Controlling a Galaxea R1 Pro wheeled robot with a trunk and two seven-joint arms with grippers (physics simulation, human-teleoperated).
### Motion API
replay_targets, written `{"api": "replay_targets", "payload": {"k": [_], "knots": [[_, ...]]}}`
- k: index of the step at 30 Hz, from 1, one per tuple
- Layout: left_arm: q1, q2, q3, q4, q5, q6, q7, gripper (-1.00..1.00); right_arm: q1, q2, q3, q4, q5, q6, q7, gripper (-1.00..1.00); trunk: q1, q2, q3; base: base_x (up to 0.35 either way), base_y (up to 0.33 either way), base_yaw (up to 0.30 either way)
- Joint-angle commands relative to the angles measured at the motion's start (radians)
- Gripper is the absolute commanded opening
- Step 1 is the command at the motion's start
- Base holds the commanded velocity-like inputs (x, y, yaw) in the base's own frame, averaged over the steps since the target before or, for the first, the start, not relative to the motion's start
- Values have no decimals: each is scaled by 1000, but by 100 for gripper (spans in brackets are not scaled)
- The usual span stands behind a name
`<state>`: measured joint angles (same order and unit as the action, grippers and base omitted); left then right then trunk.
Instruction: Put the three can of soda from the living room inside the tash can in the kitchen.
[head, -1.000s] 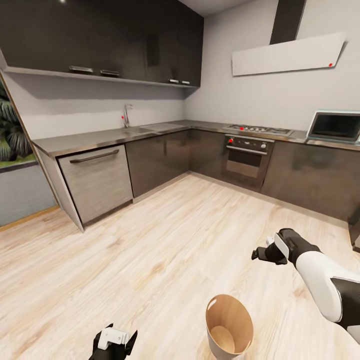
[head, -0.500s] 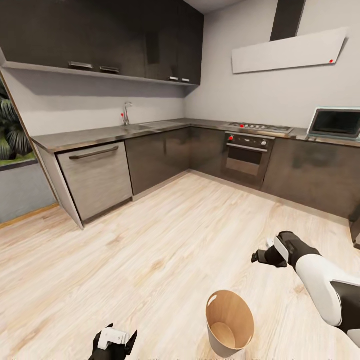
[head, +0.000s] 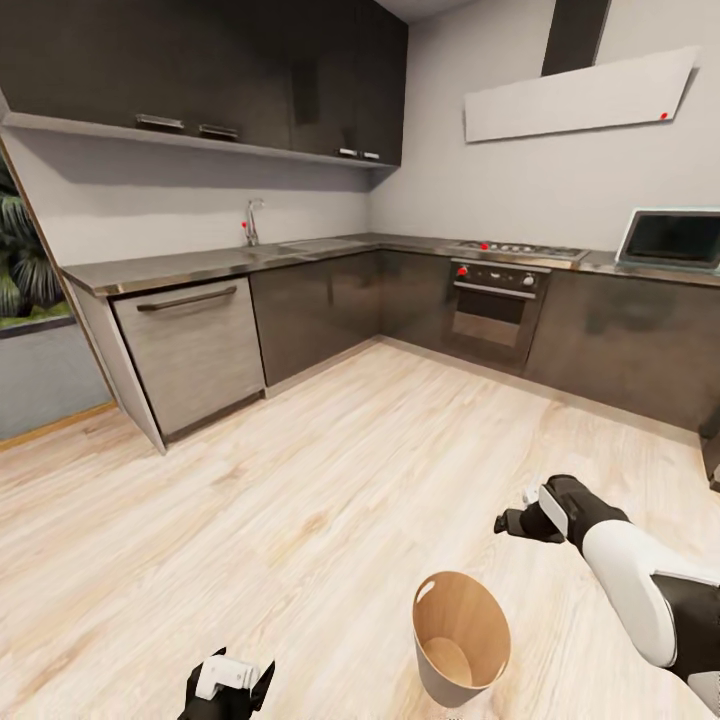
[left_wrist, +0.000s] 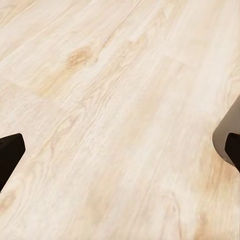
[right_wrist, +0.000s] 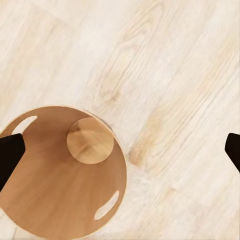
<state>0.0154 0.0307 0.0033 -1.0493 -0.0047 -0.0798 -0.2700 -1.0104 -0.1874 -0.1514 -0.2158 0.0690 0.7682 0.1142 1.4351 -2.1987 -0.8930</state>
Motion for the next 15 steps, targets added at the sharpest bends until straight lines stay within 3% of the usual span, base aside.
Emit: {"api": "replay_targets", "payload": {"k": [1,15], "knots": [[0,0,0,0,0,0,0,100,3,5,0,0,1,0,0,100,4,-7,-3,0,0,0],[0,0,0,0,0,0,0,100,10,18,0,1,2,-15,-1,100,58,-105,-47,0,0,0]]}}
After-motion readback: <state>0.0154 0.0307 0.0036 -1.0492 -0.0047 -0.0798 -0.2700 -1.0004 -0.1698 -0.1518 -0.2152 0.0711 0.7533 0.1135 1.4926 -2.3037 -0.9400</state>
